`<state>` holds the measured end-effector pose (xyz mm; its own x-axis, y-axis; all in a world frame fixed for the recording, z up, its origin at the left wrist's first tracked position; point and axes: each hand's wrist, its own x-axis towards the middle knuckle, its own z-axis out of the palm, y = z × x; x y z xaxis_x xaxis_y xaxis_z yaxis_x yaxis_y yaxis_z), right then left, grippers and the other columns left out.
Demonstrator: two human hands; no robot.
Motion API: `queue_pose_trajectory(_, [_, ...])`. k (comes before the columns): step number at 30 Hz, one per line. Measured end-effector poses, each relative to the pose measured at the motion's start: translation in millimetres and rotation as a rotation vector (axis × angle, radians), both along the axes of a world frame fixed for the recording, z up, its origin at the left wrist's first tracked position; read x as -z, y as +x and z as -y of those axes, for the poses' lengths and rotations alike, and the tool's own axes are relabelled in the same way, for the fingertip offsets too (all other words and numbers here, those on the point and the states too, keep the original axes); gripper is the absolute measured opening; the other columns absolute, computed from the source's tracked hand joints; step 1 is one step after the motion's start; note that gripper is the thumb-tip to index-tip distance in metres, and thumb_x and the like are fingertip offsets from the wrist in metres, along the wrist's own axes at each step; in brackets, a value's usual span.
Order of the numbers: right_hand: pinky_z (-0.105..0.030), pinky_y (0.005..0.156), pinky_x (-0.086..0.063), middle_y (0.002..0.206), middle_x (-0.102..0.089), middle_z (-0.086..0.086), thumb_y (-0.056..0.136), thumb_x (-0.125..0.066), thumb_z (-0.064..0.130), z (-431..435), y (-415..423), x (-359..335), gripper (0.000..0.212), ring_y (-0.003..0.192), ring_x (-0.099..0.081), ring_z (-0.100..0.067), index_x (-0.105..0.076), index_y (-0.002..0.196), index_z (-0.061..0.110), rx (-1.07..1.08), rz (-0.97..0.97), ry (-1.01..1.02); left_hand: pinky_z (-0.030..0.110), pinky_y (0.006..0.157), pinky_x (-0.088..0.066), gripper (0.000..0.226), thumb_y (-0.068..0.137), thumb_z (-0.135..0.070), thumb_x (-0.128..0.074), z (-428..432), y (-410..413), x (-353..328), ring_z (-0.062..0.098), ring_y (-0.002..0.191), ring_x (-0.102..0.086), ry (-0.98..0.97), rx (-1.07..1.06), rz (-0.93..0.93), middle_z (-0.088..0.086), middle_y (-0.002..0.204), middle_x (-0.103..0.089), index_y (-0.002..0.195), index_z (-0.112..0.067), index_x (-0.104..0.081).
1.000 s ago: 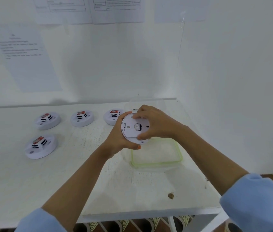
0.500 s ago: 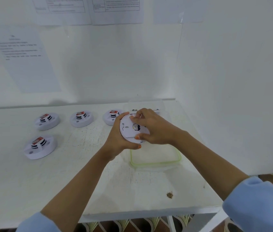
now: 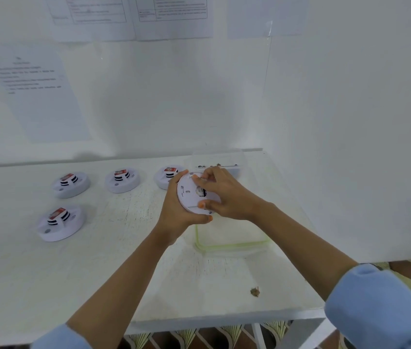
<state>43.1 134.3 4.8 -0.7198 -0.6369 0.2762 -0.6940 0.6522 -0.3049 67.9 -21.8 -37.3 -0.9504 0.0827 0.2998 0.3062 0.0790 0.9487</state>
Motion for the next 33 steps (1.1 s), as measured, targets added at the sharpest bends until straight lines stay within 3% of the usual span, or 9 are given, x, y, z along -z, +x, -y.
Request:
queue_pose_trajectory(3, [-0.025,0.101,-0.024,0.126,-0.039,-0.017,0.088,-0.060,0.027,0,3,1,0.058,0.118,-0.036,-0.028,-0.039,0.139,0.009,-0.014,0.016,-0.001,0.034,0.083,-0.055,0.101,0.045,0.006,-0.080,2,3,1,0.010,0.110,-0.056,-0.032,-0.010,0.000,-0.005,0.119,-0.053,0.133,-0.011,-0.034])
queue_pose_trajectory(9, [-0.024,0.102,-0.029,0.129,-0.039,-0.010,0.088,-0.059,0.030,-1,11,-10,0.058,0.120,-0.037,-0.021,-0.038,0.140,0.013,-0.032,0.116,-0.094,0.012,0.077,-0.049,0.099,0.042,0.000,-0.081,2,7,-12,-0.010,0.101,-0.053,-0.137,-0.006,-0.060,-0.020,0.112,-0.049,0.129,-0.005,-0.035])
queue_pose_trajectory(14, [-0.026,0.102,-0.033,0.132,-0.042,-0.006,0.090,-0.056,0.032,6,24,-11,0.053,0.120,-0.040,-0.018,-0.040,0.138,0.017,0.030,0.203,-0.257,0.016,0.090,-0.045,0.114,0.042,-0.026,-0.085,5,13,-19,0.003,0.114,-0.048,-0.323,-0.087,-0.109,-0.018,0.124,-0.044,0.139,-0.009,-0.027])
queue_pose_trajectory(18, [-0.031,0.104,-0.038,0.134,-0.044,-0.004,0.089,-0.058,0.031,17,34,-10,0.052,0.122,-0.041,-0.015,-0.041,0.136,0.016,0.092,0.333,-0.499,0.000,0.068,-0.042,0.105,0.055,-0.005,-0.086,-5,18,-28,0.007,0.098,-0.050,-0.459,-0.223,-0.157,-0.020,0.111,-0.041,0.139,-0.013,-0.024])
queue_pose_trajectory(20, [-0.034,0.105,-0.039,0.140,-0.043,0.000,0.085,-0.063,0.031,23,37,-7,0.061,0.126,-0.042,-0.014,-0.038,0.138,0.017,0.105,0.436,-0.644,0.006,0.061,-0.045,0.098,0.058,-0.006,-0.083,-6,19,-29,0.012,0.093,-0.056,-0.419,-0.281,-0.139,-0.011,0.110,-0.048,0.136,-0.017,-0.025])
queue_pose_trajectory(25, [-0.018,0.090,-0.049,0.128,-0.052,0.000,0.081,-0.068,0.009,31,35,-2,0.048,0.118,-0.050,-0.014,-0.047,0.124,0.017,0.034,0.552,-0.923,0.029,0.082,-0.044,0.095,0.056,-0.015,-0.086,-1,25,-26,0.032,0.113,-0.051,-0.692,-0.441,-0.328,0.013,0.129,-0.048,0.135,0.002,-0.035])
queue_pose_trajectory(29, [-0.030,0.075,-0.055,0.105,-0.062,-0.005,0.085,-0.055,-0.004,40,37,6,0.040,0.094,-0.062,-0.019,-0.051,0.107,0.029,0.076,0.693,-1.139,0.035,0.084,-0.038,0.099,0.038,-0.022,-0.091,17,27,-13,0.029,0.101,-0.053,-0.890,-0.421,-0.497,0.018,0.113,-0.059,0.123,0.006,-0.048])
queue_pose_trajectory(31, [-0.030,0.067,-0.055,0.086,-0.065,-0.002,0.088,-0.049,-0.003,49,39,15,0.035,0.077,-0.065,-0.014,-0.053,0.115,0.020,0.150,0.770,-1.251,0.035,0.095,-0.029,0.101,0.043,-0.031,-0.086,24,29,-4,0.016,0.115,-0.037,-0.794,-0.350,-0.435,0.009,0.124,-0.050,0.132,-0.004,-0.045])
queue_pose_trajectory(33, [-0.030,0.064,-0.055,0.084,-0.065,-0.002,0.091,-0.046,0.000,59,40,24,0.033,0.073,-0.065,-0.013,-0.051,0.120,0.015,0.204,0.859,-1.333,0.024,0.101,-0.022,0.094,0.058,-0.030,-0.083,30,38,-2,0.002,0.123,-0.022,-0.539,-0.297,-0.176,-0.007,0.131,-0.032,0.138,-0.025,-0.034])
